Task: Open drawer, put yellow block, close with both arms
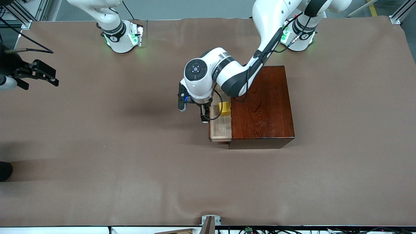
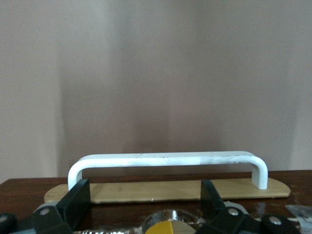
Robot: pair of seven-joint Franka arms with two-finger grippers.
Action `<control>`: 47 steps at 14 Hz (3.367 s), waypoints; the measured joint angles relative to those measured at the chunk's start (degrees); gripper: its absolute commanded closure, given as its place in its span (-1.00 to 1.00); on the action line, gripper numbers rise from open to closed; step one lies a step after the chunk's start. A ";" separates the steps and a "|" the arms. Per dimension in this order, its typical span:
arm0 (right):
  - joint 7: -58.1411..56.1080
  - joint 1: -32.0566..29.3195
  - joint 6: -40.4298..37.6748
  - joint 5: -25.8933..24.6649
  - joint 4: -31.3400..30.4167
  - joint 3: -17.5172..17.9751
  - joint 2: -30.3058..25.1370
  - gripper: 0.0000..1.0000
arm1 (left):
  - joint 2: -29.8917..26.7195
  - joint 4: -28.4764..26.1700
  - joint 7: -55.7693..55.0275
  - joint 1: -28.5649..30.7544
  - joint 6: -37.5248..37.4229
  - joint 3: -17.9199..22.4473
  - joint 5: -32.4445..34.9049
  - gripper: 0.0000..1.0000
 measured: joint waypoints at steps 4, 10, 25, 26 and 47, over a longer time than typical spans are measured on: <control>0.00 -0.09 -1.93 0.00 0.14 -0.04 0.00 -1.00 | -1.26 -0.18 0.78 0.20 -5.93 1.72 3.62 -1.00; -0.26 -1.61 -2.04 0.00 0.14 -0.16 0.00 -1.00 | -2.33 -0.57 3.30 0.18 -8.02 2.87 6.35 -1.00; -0.28 -2.22 -2.20 0.00 0.14 -0.15 0.01 -1.00 | -1.64 -1.20 -1.39 -0.22 -1.24 2.49 7.48 -1.00; -0.29 -2.22 -2.20 0.00 0.14 -0.13 0.02 -1.00 | -2.00 -1.15 -3.70 -0.21 1.90 2.44 5.02 -1.00; -0.35 -2.21 -2.19 0.00 0.08 0.11 0.45 -1.00 | -28.04 -3.79 -36.68 39.61 -20.29 4.81 -7.98 -1.00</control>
